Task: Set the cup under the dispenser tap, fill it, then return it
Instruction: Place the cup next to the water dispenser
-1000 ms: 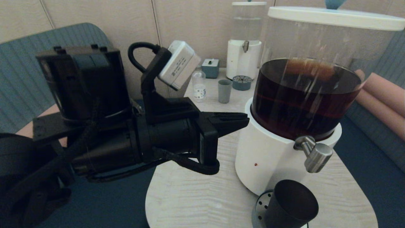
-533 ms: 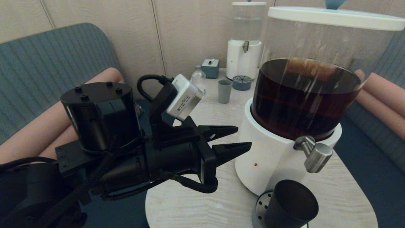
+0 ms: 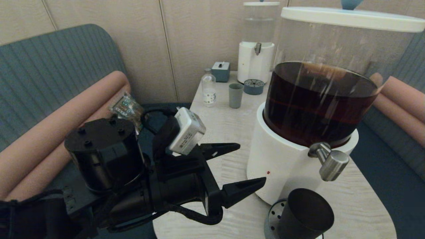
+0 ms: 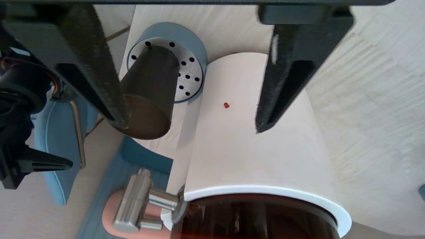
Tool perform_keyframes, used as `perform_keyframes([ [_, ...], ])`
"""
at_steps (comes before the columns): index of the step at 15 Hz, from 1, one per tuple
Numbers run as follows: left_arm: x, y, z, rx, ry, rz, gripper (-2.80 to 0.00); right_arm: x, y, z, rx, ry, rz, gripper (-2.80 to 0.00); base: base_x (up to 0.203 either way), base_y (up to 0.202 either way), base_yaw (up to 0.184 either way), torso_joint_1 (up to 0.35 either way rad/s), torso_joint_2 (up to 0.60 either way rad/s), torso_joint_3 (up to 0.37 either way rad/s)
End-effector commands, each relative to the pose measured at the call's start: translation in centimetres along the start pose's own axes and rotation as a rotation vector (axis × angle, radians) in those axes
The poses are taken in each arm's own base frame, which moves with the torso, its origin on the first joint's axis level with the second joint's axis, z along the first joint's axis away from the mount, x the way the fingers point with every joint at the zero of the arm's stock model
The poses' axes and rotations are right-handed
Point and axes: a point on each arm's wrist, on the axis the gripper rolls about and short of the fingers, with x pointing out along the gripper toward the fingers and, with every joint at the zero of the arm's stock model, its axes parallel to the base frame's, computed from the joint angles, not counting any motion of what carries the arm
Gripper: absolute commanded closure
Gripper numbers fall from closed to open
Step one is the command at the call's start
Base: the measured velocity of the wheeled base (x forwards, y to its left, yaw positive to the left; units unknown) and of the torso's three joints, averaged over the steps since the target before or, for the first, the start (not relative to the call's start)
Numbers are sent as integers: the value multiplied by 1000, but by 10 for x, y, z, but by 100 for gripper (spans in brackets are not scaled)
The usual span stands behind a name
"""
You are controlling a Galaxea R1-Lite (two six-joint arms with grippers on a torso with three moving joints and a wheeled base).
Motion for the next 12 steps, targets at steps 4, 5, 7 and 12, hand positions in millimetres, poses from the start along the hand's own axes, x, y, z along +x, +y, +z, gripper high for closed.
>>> perform_keyframes([
  [4, 4, 0, -38, -11, 30, -11, -280, 1, 0, -3, -1, 7, 1, 0, 0, 0, 0, 0, 0, 0],
  [5, 4, 0, -47, -14, 46, -13, -280, 1, 0, -3, -1, 7, 1, 0, 0, 0, 0, 0, 0, 0],
  [7, 5, -3, -54, -19, 63, -23, -280, 1, 0, -3, -1, 7, 1, 0, 0, 0, 0, 0, 0, 0],
  [12, 12, -7, -64, -30, 95, -42, -280, 1, 0, -3, -1, 7, 1, 0, 0, 0, 0, 0, 0, 0],
])
